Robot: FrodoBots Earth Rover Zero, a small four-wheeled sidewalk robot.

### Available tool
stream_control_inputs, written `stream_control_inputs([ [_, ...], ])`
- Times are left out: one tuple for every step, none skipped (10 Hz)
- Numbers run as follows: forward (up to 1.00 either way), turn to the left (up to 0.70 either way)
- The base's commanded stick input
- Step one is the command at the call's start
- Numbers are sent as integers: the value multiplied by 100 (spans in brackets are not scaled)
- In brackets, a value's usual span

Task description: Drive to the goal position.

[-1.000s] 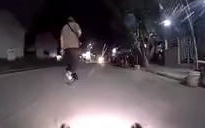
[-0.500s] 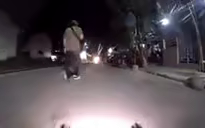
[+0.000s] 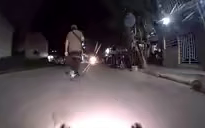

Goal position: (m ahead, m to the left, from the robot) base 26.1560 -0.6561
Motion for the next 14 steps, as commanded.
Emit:
stream_control_inputs([
  [70,0],
  [70,0],
  [70,0],
  [70,0],
  [70,0],
  [70,0],
  [70,0],
  [70,0],
  [70,0],
  [70,0],
  [70,0],
  [70,0],
  [70,0],
  [70,0],
])
